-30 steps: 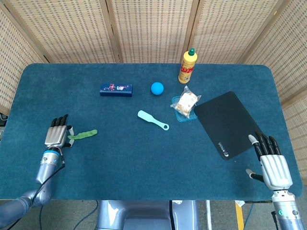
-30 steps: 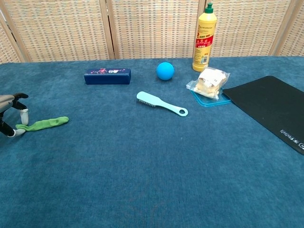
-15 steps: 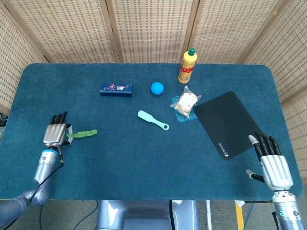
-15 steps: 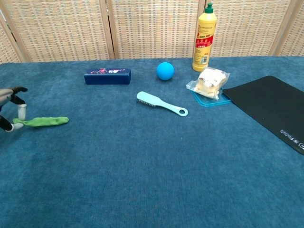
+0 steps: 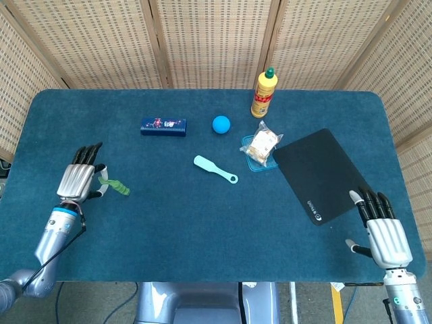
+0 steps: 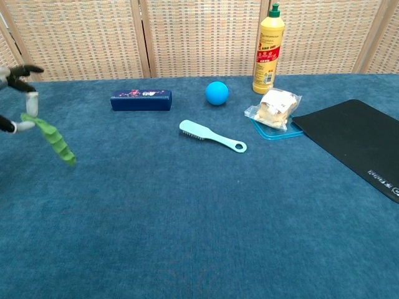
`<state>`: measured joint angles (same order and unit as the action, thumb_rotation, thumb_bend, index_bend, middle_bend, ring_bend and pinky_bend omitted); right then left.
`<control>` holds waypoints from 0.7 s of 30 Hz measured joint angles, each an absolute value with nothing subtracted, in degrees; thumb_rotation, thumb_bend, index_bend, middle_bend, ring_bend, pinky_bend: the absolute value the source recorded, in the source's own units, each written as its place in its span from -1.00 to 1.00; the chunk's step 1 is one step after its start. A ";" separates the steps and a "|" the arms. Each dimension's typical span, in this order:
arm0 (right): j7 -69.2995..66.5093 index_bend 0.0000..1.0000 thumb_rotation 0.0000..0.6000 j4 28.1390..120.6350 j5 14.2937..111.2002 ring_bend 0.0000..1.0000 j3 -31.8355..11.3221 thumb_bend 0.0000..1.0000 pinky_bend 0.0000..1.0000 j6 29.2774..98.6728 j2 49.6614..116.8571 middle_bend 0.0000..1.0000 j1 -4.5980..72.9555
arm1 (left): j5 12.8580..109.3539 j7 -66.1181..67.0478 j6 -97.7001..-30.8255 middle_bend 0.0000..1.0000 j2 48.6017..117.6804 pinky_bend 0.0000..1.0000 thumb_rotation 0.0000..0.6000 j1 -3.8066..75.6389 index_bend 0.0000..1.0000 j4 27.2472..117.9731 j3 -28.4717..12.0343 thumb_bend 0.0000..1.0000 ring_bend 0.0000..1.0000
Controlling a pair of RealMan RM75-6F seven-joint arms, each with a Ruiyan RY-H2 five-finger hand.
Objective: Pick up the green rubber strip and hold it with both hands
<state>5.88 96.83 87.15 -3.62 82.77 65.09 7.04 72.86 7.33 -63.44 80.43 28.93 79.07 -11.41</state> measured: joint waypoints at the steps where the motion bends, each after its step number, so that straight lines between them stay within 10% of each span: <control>1: 5.42 -1.00 1.00 96.86 87.08 -1.00 -3.62 -1.00 -1.00 82.30 65.01 -1.00 7.23 | 73.55 7.13 -63.93 -1.00 79.62 -1.00 1.00 29.00 0.49 80.56 -11.58 0.71 -1.00; 13: -12.16 -0.70 1.00 100.37 88.38 -1.00 -3.60 -1.00 -1.00 69.29 58.92 -1.00 14.54 | 78.92 12.89 -66.18 -1.00 71.24 -1.00 1.00 32.80 0.51 102.28 -14.73 0.72 -1.00; 21: -31.78 -0.37 1.00 107.06 85.10 -1.00 -7.16 -1.00 -1.00 52.34 52.82 -1.00 25.96 | 75.04 16.98 -63.24 -1.00 78.33 -1.00 1.00 41.94 0.51 107.41 -19.77 0.72 -1.00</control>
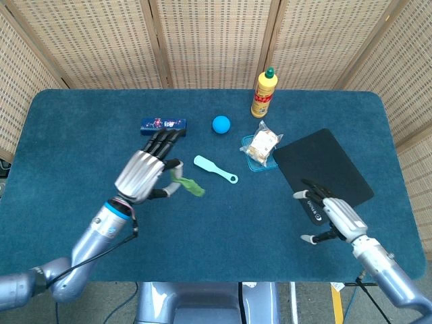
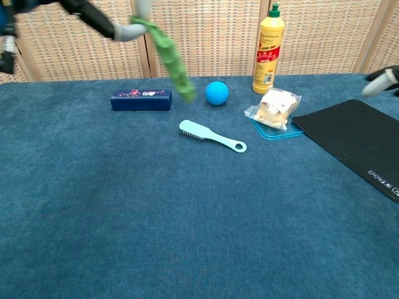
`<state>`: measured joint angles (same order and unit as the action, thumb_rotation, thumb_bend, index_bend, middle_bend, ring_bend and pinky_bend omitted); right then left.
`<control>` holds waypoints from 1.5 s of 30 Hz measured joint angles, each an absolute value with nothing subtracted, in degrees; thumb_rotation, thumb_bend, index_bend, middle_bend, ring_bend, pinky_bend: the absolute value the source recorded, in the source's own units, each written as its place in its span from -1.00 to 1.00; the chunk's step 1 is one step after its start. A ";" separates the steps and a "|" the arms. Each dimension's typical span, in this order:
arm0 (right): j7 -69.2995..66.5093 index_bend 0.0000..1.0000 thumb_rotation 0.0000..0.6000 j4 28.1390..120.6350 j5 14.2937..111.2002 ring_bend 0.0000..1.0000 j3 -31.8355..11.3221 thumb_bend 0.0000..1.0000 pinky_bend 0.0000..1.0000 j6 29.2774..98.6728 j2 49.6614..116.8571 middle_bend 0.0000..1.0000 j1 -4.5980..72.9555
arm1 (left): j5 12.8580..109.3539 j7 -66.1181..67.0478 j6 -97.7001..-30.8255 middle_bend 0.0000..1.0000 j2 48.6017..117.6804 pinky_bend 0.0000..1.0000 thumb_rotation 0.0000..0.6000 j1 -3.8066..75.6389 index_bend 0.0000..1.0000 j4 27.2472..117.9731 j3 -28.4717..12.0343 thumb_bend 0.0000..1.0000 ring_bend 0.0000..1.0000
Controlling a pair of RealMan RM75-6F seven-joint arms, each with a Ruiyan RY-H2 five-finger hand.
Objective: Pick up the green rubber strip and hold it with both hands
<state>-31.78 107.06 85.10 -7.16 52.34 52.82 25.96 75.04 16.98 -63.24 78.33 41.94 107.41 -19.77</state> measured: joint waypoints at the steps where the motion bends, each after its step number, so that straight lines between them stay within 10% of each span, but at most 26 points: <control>1: -33.66 -0.35 1.00 107.53 84.32 -1.00 -7.79 -1.00 -1.00 50.83 52.43 -1.00 27.29 | 74.21 17.30 -62.93 -1.00 79.32 -1.00 1.00 42.77 0.51 107.50 -20.12 0.72 -1.00; 21: -42.26 -0.16 1.00 105.31 69.80 -1.00 -15.02 -0.66 -1.00 32.68 58.81 -1.00 42.74 | 69.45 17.09 -63.16 -1.00 88.94 -1.00 1.00 49.73 0.52 102.28 -21.54 0.72 -1.00; 45: -39.13 0.14 1.00 99.86 57.81 -1.00 -19.09 -0.37 -1.00 28.31 69.34 -1.00 49.63 | 68.65 13.17 -63.69 -1.00 88.95 -1.00 1.00 50.55 0.52 102.10 -20.81 0.72 -1.00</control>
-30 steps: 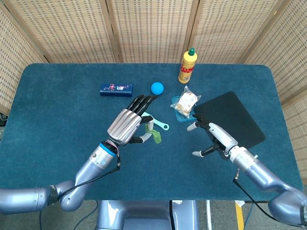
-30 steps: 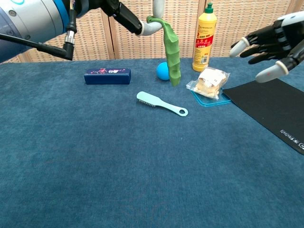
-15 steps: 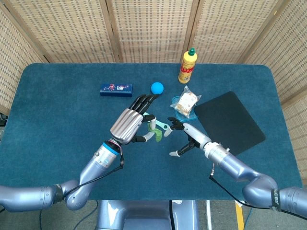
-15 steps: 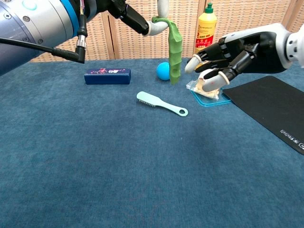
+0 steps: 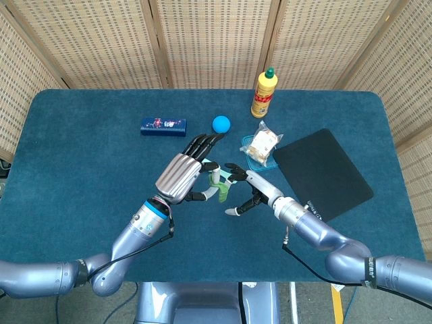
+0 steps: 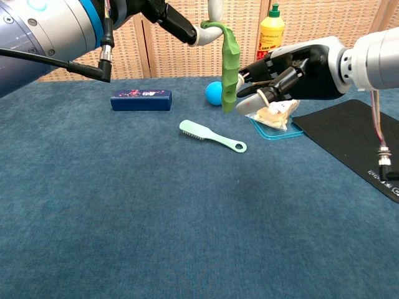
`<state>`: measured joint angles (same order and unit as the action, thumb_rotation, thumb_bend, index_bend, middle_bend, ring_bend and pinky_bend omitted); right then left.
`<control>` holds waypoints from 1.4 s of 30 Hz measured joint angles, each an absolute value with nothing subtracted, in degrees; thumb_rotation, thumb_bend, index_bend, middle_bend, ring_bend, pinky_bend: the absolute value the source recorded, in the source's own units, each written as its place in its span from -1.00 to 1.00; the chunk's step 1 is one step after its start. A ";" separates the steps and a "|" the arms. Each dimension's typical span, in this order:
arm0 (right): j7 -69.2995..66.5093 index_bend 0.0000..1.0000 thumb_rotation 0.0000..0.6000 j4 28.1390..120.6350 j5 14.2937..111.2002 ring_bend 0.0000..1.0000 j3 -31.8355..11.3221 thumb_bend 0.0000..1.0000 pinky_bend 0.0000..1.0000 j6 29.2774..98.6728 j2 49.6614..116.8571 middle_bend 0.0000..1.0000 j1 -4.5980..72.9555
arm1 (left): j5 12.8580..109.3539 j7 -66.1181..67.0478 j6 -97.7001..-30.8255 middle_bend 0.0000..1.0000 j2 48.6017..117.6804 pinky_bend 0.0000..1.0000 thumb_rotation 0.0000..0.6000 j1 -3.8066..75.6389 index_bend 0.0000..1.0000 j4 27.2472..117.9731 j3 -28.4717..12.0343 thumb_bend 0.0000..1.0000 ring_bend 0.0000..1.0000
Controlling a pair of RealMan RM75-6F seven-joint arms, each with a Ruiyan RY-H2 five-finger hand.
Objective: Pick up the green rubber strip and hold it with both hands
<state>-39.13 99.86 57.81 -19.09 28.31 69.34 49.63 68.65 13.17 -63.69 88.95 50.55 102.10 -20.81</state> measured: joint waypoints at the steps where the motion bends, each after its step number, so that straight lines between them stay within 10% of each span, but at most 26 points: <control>1: -39.17 0.16 1.00 99.66 57.74 -1.00 -19.21 -0.36 -1.00 28.21 69.54 -1.00 49.66 | 68.64 13.10 -63.68 -1.00 89.01 -1.00 1.00 50.61 0.52 101.99 -20.80 0.72 -1.00; 42: -36.66 0.77 1.00 99.47 57.88 -1.00 -20.54 0.10 -1.00 29.20 69.22 -0.89 45.88 | 68.46 11.16 -65.10 -1.00 87.77 -1.00 1.00 49.72 0.54 98.93 -19.37 0.72 -1.00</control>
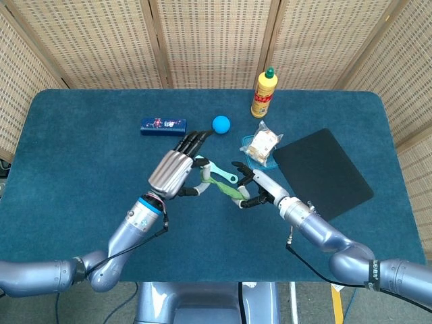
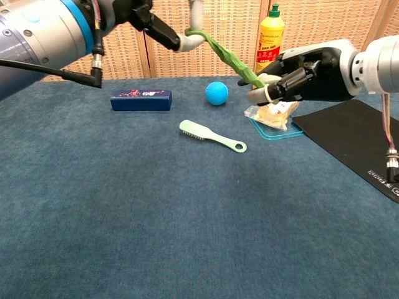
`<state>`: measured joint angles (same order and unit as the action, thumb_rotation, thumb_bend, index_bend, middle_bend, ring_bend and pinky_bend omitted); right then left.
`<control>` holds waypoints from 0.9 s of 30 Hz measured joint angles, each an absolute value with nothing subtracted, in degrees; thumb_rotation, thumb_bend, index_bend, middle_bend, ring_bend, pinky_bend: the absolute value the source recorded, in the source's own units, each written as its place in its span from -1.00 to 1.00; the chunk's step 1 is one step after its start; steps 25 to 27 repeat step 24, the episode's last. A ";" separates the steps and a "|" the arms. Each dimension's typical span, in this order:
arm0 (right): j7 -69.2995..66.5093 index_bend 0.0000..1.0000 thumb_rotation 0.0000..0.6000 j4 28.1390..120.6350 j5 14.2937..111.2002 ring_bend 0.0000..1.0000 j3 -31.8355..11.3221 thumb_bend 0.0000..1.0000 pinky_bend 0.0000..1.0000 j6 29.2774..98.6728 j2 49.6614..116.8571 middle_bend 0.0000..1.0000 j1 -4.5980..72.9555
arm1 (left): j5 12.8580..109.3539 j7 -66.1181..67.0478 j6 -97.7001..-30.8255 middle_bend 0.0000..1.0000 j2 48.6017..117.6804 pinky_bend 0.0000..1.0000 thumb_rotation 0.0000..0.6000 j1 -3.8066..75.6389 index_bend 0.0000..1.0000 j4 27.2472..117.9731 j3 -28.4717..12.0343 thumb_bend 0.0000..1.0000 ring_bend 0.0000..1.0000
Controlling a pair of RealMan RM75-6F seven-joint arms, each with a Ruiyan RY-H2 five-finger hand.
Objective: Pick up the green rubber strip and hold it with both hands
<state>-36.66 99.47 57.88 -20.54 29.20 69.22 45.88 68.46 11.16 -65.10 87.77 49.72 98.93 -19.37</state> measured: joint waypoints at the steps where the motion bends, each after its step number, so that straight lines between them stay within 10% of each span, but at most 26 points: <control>1: -36.61 0.78 1.00 99.48 57.84 -1.00 -20.59 0.10 -1.00 29.59 69.04 -0.89 45.64 | 68.42 11.07 -65.32 -1.00 87.30 -1.00 1.00 49.37 0.54 98.75 -19.32 0.72 -1.00; 27: -31.01 0.78 1.00 100.30 60.14 -1.00 -17.30 0.12 -1.00 39.52 61.20 -0.89 35.98 | 73.65 -21.29 -70.61 -1.00 64.76 -1.00 1.00 26.35 0.57 76.03 -10.31 0.73 -1.00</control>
